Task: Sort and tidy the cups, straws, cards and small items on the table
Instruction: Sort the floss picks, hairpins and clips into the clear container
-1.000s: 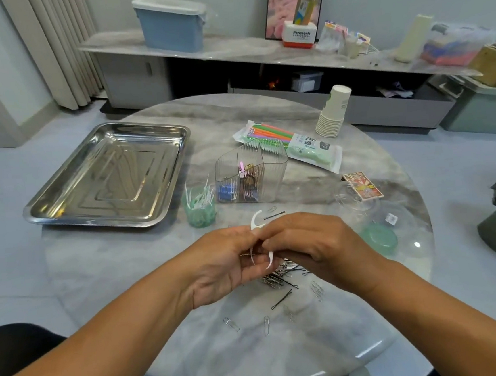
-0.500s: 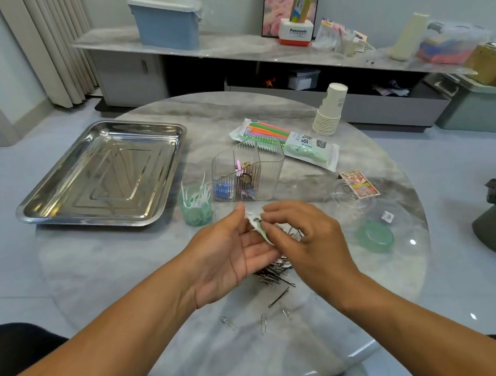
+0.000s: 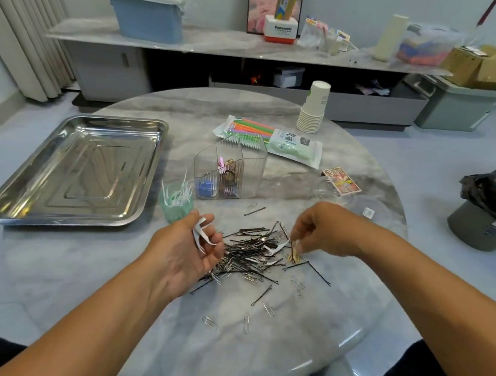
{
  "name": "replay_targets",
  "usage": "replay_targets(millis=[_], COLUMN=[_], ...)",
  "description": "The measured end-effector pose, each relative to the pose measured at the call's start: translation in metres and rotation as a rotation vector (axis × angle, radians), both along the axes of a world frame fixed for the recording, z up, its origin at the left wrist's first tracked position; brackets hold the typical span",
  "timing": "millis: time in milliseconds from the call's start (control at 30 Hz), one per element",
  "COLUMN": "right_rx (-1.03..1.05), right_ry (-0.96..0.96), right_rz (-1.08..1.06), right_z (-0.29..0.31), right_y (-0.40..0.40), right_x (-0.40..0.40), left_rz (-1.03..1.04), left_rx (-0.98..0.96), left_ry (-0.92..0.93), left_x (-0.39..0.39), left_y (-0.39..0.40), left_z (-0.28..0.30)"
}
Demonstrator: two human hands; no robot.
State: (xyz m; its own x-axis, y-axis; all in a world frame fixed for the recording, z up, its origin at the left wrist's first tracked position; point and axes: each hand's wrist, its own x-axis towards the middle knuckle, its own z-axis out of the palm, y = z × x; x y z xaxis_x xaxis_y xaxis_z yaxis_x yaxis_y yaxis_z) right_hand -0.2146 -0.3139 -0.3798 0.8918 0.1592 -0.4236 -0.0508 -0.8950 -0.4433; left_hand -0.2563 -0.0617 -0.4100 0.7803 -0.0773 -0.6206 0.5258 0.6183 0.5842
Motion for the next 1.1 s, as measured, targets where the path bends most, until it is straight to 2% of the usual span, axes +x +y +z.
replay_targets(millis=[33,100,200,333,600,767,900,967,1000,1033,1100], right_rx=[-0.099,-0.157,-0.092,-0.118,-0.12,-0.181,-0.232,-0.175,-0.082,0.081,0.5], right_ry=[0.02,0.028,-0.041,-0.132,-0.18,-0.188,-0.364,-0.481,-0.518,-0.515,-0.366], right_rz=[0.044,0.078,0.082,0.11,0.147,0.175,0.24,0.22,0.146,0.018,-0.274], right_z=[-0.004,-0.012,-0.022,-0.033,-0.047,-0.03,-0.005,0.002,0.003,0.004,0.0], right_y=[-0.003,-0.002,0.003,-0.001,0.006,0.007,0.014,0.019,0.021,0.026,0.039], right_x=[-0.001,-0.003,-0.001,0.007,0.015,0.016,0.013,0.01,0.008,0.005,-0.002], left_rz=[-0.006,-0.029,-0.052,-0.081,0.056,0.058,0.056,0.041,0.032,0.023,0.011], left_rx=[0.012,0.041,0.074,0.086,0.107,0.095,0.088,0.078,0.068,0.057,0.025], left_ry=[0.009,0.014,0.004,0.001,-0.025,-0.025,-0.026,-0.018,-0.014,-0.011,-0.017], left_x=[0.0,0.001,0.002,-0.002,0.006,0.005,0.004,0.003,0.002,0.001,-0.001], left_y=[0.0,-0.002,-0.007,-0.014,-0.003,-0.001,-0.005,-0.008,-0.01,-0.011,-0.015], left_z=[-0.001,-0.002,-0.003,-0.004,-0.005,-0.007,-0.004,-0.002,0.0,0.001,0.003])
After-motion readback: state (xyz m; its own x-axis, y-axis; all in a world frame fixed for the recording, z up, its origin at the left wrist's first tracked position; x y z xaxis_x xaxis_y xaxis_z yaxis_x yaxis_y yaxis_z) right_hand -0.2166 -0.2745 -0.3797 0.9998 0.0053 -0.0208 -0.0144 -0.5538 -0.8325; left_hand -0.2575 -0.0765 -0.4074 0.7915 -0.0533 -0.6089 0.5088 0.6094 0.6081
